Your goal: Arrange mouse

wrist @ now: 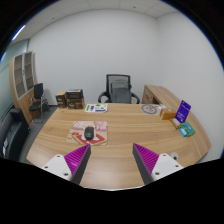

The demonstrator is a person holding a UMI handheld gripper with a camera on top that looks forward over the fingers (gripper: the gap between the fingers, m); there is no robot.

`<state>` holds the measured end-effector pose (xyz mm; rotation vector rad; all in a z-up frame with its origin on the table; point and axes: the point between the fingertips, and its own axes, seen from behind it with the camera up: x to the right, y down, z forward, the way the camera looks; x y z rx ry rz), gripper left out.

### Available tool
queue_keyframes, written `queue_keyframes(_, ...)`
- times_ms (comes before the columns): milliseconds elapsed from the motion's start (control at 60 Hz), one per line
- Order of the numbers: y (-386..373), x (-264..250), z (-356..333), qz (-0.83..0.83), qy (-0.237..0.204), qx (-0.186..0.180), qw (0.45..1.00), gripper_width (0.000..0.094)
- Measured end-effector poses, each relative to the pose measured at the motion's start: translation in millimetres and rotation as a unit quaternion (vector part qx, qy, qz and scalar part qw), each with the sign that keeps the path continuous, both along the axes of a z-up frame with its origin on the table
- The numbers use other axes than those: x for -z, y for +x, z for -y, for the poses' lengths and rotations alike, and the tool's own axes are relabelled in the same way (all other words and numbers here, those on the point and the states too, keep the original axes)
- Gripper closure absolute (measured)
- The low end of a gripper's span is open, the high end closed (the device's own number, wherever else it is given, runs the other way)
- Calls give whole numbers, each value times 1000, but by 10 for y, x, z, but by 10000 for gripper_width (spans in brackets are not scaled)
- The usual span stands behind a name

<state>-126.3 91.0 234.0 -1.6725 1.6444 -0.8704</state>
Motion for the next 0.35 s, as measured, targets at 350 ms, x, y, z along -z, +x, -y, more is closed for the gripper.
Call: queue_keyframes(350, -392, 140, 300, -4, -15, 38, 999, 68)
